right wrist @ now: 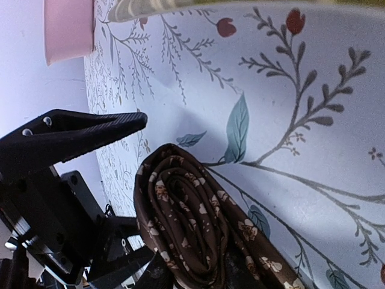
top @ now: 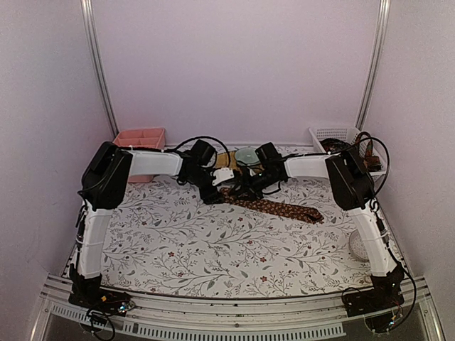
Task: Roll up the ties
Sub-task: Roll the tie at the center of the board.
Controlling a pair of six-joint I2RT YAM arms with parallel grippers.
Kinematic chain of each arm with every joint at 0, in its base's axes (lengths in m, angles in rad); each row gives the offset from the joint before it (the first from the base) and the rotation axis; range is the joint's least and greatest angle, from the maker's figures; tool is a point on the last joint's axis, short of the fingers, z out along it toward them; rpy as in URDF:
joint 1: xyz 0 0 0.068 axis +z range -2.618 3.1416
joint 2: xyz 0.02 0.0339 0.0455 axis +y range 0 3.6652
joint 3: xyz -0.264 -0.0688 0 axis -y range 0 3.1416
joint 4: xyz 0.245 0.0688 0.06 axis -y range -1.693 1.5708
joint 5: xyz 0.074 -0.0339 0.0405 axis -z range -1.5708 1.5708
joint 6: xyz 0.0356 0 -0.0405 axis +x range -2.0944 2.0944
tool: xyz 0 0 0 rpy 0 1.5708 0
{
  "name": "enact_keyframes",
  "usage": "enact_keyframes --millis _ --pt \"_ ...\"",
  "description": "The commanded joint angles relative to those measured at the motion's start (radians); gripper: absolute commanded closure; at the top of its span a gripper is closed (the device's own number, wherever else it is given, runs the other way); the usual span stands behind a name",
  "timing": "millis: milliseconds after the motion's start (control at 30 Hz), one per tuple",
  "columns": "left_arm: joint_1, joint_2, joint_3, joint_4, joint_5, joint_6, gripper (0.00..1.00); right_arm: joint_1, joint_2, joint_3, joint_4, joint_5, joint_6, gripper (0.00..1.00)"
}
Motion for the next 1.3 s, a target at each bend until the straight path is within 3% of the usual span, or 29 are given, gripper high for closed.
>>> enact_keyframes --millis 0,233,467,633,833,1267 --pt "0.022 -0.022 -0.024 -0.1 0.081 -0.063 0.2 0.001 0.121 0.008 -0.027 0.007 -0.007 0.76" --pt "0.15 -0.047 -0.062 -0.037 0.456 -0.389 0.19 0.001 0.135 0.027 -0.029 -0.01 0.002 0.77" --pt "0.183 -0.073 -0.17 0.234 0.595 -0.782 0.24 0.007 0.128 0.02 -0.029 -0.022 0.014 0.77" --pt "0.175 -0.045 -0.213 0.374 0.639 -1.0 0.32 0.012 0.122 0.022 -0.027 -0.023 0.017 0.77" --pt "0.152 -0.037 -0.28 0.46 0.596 -1.14 0.36 0.012 0.122 0.017 -0.028 -0.025 0.014 0.77" --pt "0.127 0.016 -0.371 0.617 0.525 -1.292 0.38 0.018 0.115 0.009 -0.018 -0.044 0.02 0.77"
